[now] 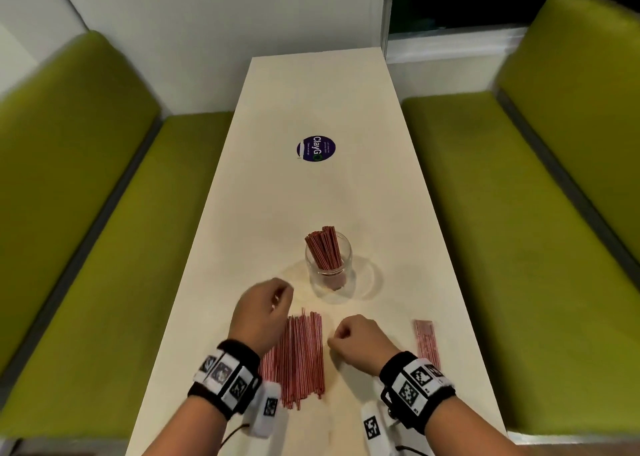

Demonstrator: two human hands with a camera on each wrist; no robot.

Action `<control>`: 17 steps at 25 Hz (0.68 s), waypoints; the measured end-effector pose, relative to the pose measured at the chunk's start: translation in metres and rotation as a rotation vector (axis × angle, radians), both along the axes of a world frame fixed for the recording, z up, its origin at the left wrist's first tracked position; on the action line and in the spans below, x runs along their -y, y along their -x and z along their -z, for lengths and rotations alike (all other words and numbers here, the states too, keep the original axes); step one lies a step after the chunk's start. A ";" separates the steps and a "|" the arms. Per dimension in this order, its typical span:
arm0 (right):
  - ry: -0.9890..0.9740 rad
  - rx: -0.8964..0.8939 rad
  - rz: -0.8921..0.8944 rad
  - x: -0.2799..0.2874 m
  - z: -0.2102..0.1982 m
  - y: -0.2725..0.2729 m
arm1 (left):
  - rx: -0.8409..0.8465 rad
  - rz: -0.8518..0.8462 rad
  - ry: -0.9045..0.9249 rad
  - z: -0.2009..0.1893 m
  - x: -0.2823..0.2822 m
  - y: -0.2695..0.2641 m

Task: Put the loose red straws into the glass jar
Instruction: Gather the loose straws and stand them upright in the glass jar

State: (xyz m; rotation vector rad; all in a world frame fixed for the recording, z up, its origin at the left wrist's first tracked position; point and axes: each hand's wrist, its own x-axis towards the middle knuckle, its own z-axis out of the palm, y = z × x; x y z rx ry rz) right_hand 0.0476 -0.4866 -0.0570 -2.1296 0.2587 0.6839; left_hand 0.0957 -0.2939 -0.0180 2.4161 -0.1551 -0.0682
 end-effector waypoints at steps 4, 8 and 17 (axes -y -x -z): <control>0.162 0.013 -0.166 -0.021 -0.007 0.000 | -0.017 0.156 -0.224 0.036 -0.013 0.049; 0.318 0.033 -0.310 -0.045 -0.012 0.001 | -0.025 0.196 -0.343 0.056 -0.015 0.070; 0.502 0.078 -0.405 -0.065 -0.016 -0.001 | -0.065 0.176 -0.337 0.052 -0.007 0.082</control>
